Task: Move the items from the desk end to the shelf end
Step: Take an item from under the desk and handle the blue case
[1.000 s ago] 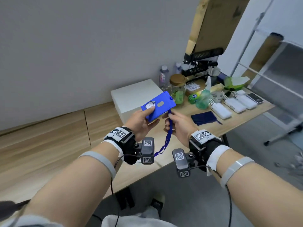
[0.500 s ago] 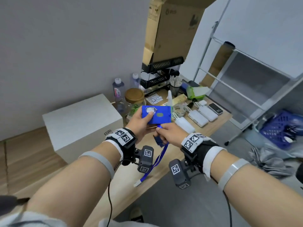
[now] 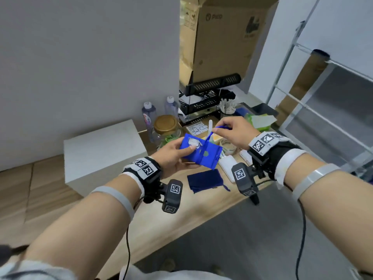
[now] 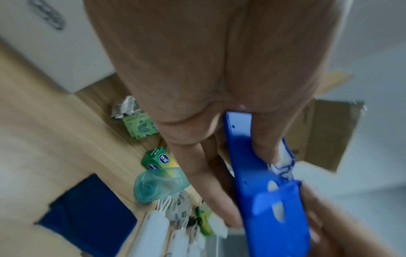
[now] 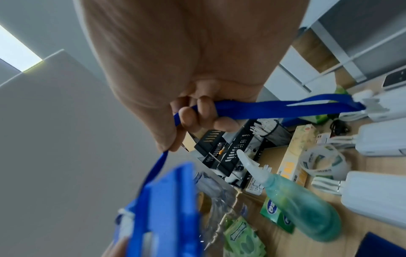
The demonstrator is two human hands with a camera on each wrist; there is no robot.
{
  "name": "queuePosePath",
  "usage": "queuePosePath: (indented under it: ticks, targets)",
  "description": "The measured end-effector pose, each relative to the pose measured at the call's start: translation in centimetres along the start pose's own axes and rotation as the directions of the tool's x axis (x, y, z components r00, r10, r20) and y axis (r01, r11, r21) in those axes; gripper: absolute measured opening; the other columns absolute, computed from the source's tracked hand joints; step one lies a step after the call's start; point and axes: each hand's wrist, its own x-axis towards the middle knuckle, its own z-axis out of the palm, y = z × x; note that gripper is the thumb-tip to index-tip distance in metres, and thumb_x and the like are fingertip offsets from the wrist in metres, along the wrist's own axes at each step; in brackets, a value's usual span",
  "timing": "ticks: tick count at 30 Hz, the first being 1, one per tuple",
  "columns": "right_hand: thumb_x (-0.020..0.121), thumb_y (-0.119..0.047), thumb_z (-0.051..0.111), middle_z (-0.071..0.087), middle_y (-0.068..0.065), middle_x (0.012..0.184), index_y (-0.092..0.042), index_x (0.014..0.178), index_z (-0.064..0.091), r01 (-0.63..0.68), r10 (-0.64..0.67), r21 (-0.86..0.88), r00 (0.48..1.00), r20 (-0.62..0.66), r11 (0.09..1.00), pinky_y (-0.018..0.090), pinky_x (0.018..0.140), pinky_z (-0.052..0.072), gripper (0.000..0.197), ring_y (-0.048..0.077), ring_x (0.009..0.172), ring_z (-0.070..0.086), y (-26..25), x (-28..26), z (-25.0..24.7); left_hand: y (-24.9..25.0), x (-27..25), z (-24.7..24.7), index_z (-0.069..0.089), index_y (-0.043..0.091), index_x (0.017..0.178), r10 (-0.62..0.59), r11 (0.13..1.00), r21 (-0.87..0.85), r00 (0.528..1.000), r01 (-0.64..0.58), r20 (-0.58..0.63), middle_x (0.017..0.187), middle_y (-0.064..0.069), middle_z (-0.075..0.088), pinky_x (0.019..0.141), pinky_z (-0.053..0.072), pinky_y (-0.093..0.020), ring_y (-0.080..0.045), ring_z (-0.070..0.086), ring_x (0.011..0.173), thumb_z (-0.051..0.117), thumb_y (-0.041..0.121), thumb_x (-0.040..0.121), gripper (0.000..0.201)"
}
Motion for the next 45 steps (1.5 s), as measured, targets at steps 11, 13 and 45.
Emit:
queuePosePath:
  ticks: [11, 13, 45]
  targets:
    - [0.101, -0.019, 0.051, 0.051, -0.012, 0.053, -0.025, 0.07, 0.06, 0.159, -0.226, 0.218, 0.917, 0.329, 0.963, 0.019, 0.055, 0.035, 0.032, 0.0, 0.049, 0.045, 2.0, -3.3, 5.8, -0.9, -1.4, 4.0, 0.058, 0.003, 0.124, 0.248, 0.876, -0.257, 0.837, -0.409, -0.487, 0.116, -0.022, 0.07, 0.068, 0.063, -0.036, -0.034, 0.075, 0.091, 0.056, 0.001, 0.097, 0.027]
    - [0.102, -0.02, 0.049, 0.064, -0.006, 0.069, -0.027, 0.087, 0.072, 0.233, -0.298, 0.205, 0.874, 0.385, 0.95, 0.012, 0.061, 0.038, 0.028, 0.0, 0.063, 0.054, 1.7, -4.1, 6.2, -1.5, -1.9, 3.8, 0.054, -0.002, 0.127, 0.28, 0.89, -0.132, 0.752, -0.436, -0.597, 0.114, -0.021, 0.07, 0.069, 0.064, -0.039, -0.033, 0.075, 0.087, 0.057, 0.0, 0.097, 0.031]
    - [0.097, -0.003, 0.045, 0.054, 0.003, 0.064, -0.011, 0.078, 0.057, -0.094, -0.072, 0.38, 0.913, 0.402, 0.92, 0.023, 0.043, 0.037, 0.023, 0.015, 0.05, 0.048, -4.7, -4.6, 9.3, -2.0, -7.7, 1.3, 0.051, -0.002, 0.134, 0.298, 0.811, -0.273, 0.767, -0.518, -0.569, 0.118, -0.02, 0.067, 0.088, 0.06, -0.044, -0.033, 0.071, 0.101, 0.057, -0.001, 0.096, 0.039]
